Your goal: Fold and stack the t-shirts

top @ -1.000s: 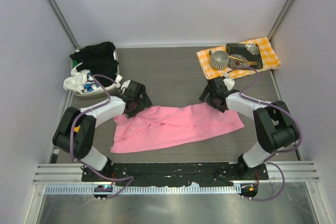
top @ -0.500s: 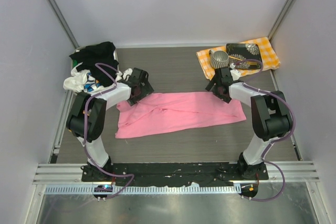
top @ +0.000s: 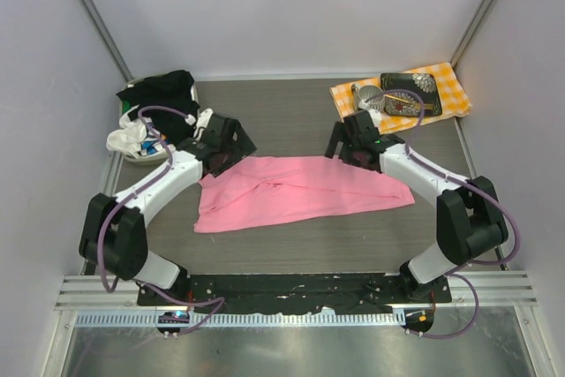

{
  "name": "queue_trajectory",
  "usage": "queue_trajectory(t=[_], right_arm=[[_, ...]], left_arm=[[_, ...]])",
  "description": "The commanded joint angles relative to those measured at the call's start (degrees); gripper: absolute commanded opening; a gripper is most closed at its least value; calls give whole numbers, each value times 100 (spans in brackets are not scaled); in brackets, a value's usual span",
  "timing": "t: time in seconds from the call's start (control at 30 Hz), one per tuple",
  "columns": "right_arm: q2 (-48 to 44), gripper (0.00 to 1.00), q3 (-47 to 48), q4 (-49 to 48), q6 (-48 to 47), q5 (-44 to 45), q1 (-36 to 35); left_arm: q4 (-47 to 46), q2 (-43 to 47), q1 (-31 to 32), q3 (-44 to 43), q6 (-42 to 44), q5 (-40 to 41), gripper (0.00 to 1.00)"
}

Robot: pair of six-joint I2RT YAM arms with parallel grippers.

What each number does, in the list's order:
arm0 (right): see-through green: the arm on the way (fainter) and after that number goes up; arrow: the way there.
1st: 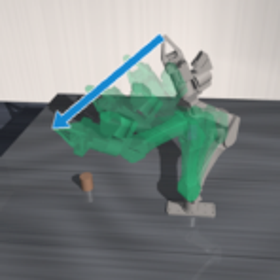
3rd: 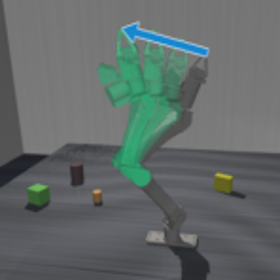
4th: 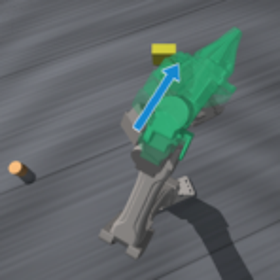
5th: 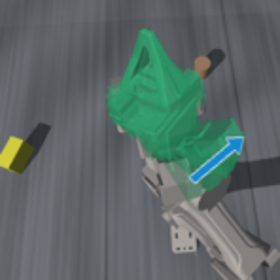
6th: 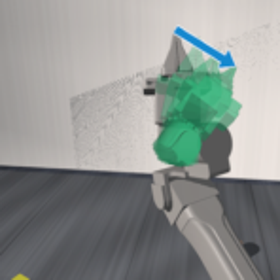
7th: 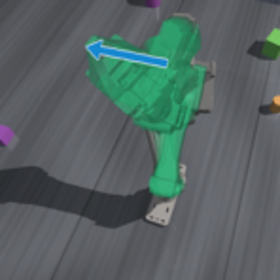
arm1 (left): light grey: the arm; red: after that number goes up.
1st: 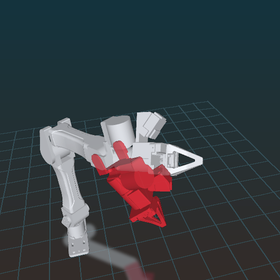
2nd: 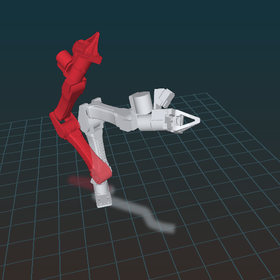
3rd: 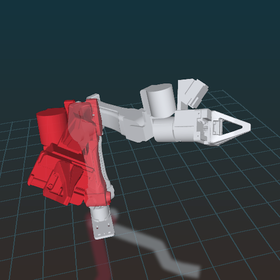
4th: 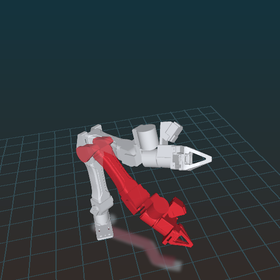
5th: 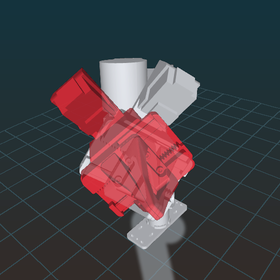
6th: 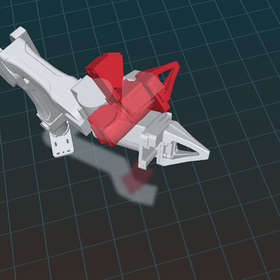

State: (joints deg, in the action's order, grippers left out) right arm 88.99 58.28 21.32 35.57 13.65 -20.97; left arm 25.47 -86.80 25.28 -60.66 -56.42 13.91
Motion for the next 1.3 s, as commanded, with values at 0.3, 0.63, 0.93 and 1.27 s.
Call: queue_trajectory(t=[0.3, 0.63, 0.93, 1.27], right_arm=[[1163, 83, 2036, 74, -1192, -1752, -2253], [3114, 60, 4110, 144, -1640, -2208, -2613], [3897, 50, 4797, 109, -1817, -2788, -2798], [4170, 49, 5009, 179, -1905, -2859, -2869]], left_arm=[[1302, 1184, -757, -630, 439, 430, 100], [1224, 841, -2325, -588, 835, -1047, 100], [977, 964, -2844, -42, 922, -1277, 100], [942, 999, -3002, 11, 975, -1374, 100]])
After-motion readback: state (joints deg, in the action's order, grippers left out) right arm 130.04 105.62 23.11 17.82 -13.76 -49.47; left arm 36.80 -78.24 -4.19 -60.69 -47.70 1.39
